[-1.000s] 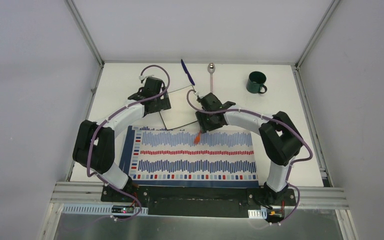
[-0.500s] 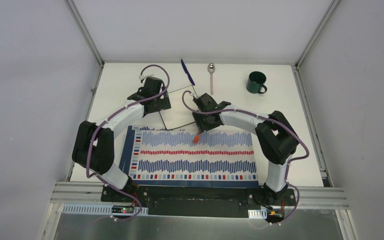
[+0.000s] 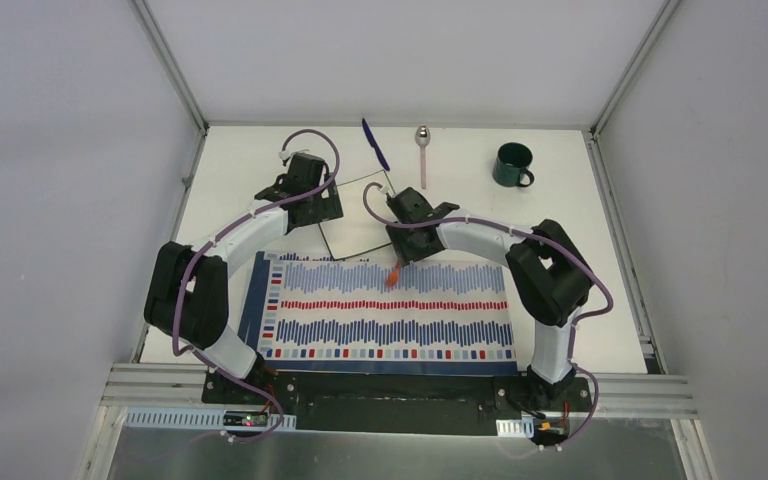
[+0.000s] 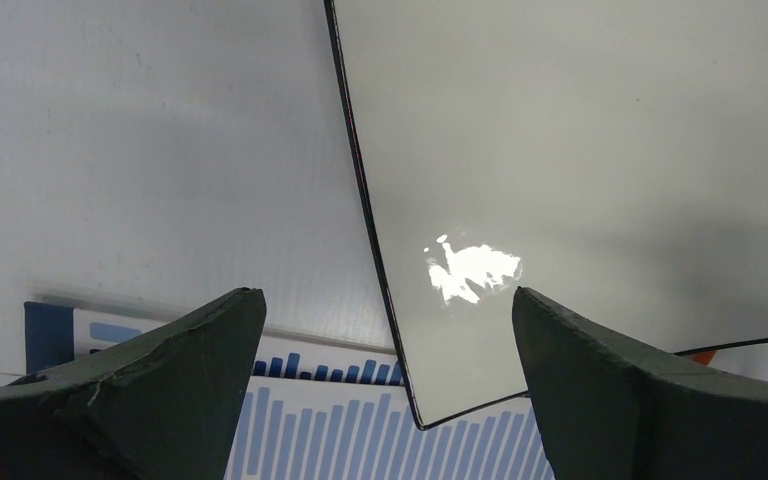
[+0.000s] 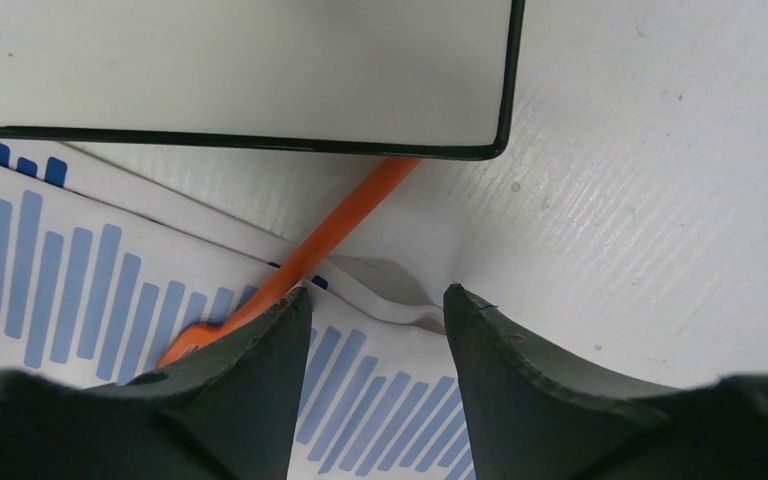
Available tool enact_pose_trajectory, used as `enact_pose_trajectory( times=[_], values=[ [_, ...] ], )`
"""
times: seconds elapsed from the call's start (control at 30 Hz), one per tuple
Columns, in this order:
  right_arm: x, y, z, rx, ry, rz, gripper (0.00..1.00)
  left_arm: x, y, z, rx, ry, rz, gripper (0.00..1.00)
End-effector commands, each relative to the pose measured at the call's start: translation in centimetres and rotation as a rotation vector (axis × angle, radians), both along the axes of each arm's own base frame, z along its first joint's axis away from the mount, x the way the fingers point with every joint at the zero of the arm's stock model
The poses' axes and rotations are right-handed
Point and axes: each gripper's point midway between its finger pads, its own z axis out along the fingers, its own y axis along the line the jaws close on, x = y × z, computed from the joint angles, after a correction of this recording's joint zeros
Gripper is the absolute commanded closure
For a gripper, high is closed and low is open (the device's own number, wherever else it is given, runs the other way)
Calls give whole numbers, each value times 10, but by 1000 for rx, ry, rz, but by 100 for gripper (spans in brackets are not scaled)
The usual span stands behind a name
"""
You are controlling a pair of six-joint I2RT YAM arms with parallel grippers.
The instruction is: Set the dinner table for one person
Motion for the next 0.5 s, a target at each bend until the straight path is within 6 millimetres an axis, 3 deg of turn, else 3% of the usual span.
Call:
enact_pose_trajectory(
  times=[0.0,0.3,0.47],
  values=[
    [10,11,39,63,-82,5,44,11,1,24,-28,-71,4,1],
    [3,26,87,187,-129,31,43,10,-1,22,-40,-65,2,1],
    [-4,47,89,263,-112,41,43,10,-4,21,-53,-64,-1,1]
  ],
)
